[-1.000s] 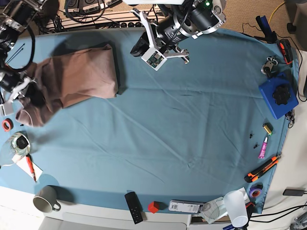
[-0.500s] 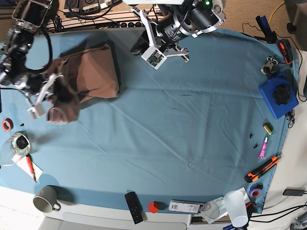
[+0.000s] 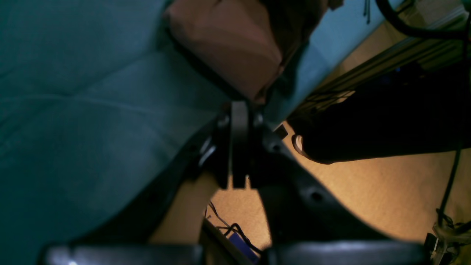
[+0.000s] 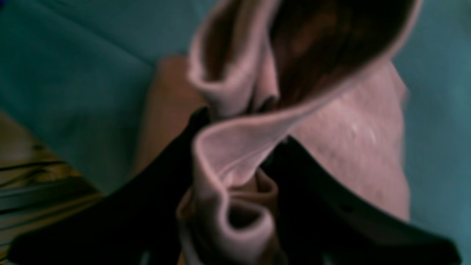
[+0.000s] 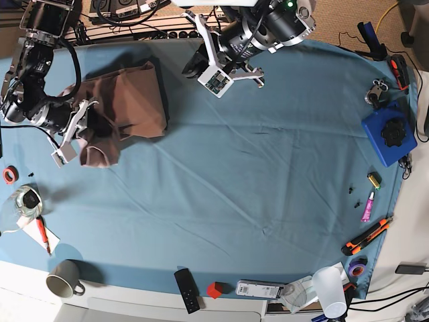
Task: Fold the T-shirt properly
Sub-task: 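Tuck and flatten the folded shirt's edge with the right gripper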
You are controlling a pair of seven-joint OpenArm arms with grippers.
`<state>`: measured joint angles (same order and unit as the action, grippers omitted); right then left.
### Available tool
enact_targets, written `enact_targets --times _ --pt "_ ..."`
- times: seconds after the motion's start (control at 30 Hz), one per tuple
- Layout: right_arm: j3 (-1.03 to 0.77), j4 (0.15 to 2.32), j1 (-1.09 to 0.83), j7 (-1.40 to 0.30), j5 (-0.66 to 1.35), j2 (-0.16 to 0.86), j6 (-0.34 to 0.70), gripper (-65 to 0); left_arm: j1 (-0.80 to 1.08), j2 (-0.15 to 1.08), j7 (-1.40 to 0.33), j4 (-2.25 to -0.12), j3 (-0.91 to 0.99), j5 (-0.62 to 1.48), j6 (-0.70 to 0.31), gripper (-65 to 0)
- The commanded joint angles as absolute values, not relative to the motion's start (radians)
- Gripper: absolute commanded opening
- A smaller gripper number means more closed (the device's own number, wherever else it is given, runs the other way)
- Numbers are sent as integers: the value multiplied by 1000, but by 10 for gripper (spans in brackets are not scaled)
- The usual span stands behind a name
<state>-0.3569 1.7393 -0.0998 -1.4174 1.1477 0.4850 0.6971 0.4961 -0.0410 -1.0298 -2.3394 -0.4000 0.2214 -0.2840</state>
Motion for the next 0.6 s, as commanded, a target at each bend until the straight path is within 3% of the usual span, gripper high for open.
enact_targets --times 0.0,0.27,0.57 --pt "-362 1754 -86 -1396 1198 511 698 -507 499 -51 -1003 -2356 -405 235 -288 -650" --pt "-361 1754 -86 -1396 1375 516 698 -507 499 -53 -1002 -2356 -405 235 -288 -650" --pt "-362 1754 -91 -1396 1266 613 698 -507 502 -53 -1001 -2356 -405 220 -288 -650"
